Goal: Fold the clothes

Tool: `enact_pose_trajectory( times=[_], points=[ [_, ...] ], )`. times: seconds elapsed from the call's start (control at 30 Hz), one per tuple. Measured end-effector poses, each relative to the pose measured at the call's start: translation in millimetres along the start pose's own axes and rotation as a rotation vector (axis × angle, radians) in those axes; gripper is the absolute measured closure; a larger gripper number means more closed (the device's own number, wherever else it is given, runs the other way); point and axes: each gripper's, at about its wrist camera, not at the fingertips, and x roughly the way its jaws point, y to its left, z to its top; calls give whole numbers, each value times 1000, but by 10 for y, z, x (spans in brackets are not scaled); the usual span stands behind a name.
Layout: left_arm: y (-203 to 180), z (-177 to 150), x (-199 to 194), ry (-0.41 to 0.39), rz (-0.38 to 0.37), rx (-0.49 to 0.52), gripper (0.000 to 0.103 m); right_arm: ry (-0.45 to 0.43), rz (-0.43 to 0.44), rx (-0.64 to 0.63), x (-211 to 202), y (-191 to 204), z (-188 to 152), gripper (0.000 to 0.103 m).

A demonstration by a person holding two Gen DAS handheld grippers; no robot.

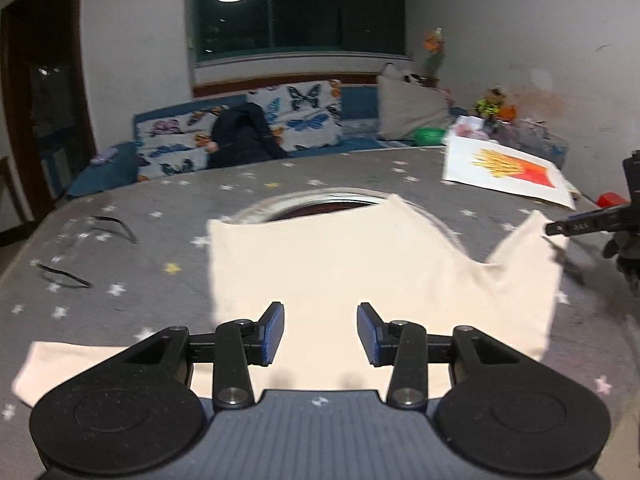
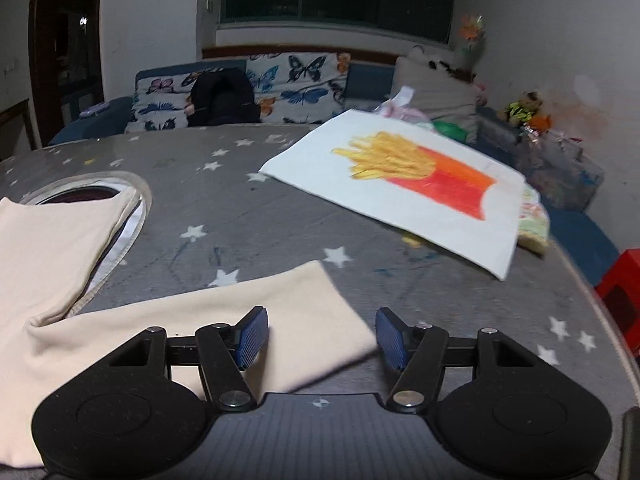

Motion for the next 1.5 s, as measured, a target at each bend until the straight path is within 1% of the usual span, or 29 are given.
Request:
enact_pose_trajectory(
  times=[0.13,0.23,0.27,0.4,0.5,0.53,0.57,0.67,0.7,0.77,0.8,0.83,0.9,0.93,0.97,1.03,1.13,1.2,1.27,1.5],
  points=[
    [-242,4,65,12,-72,24,63,-4,29,25,-92,-52,-44,40],
    [-402,19,137,26,-122,24,70,11,32,33,-93,-57,-103,40],
    [-451,22,160,32,-137,24,70,17,33,40,-108,-55,-132,40],
    [-625,39,236,45,-175,28,70,38,40,72,-178,-59,-224,40],
    [-704,55,253,49,-191,19,69,41,43,79,-231,-54,-282,37],
    [-723,62,257,52,-196,13,66,40,43,82,-245,-52,-304,35],
    [-735,67,252,52,-200,6,61,40,44,84,-259,-50,-326,34],
    [-760,84,224,49,-208,-12,54,28,39,93,-280,-53,-376,29],
    [-769,90,214,48,-210,-18,53,24,37,97,-287,-53,-392,25],
    [-794,103,189,43,-209,-20,44,14,31,95,-290,-40,-415,24],
    [-806,109,173,40,-207,-19,43,8,26,89,-288,-23,-426,22],
    [-812,113,159,36,-205,-19,42,5,25,85,-284,-10,-432,17],
    [-818,129,126,26,-203,-27,34,3,17,88,-271,2,-443,11],
    [-819,136,110,20,-201,-32,27,2,13,90,-264,8,-449,9],
    [-821,144,95,14,-198,-37,24,0,10,90,-258,14,-452,9],
    [-824,163,64,1,-196,-43,22,-2,5,90,-245,24,-457,3],
    [-832,195,36,-17,-196,-54,12,0,3,108,-228,-2,-459,0],
    [-837,213,29,-27,-197,-63,7,1,3,107,-227,0,-465,0],
    [-833,228,30,-34,-198,-78,0,1,1,105,-226,2,-467,0],
    [-814,277,35,-57,-204,-130,0,2,-3,99,-216,66,-449,0]
  ],
)
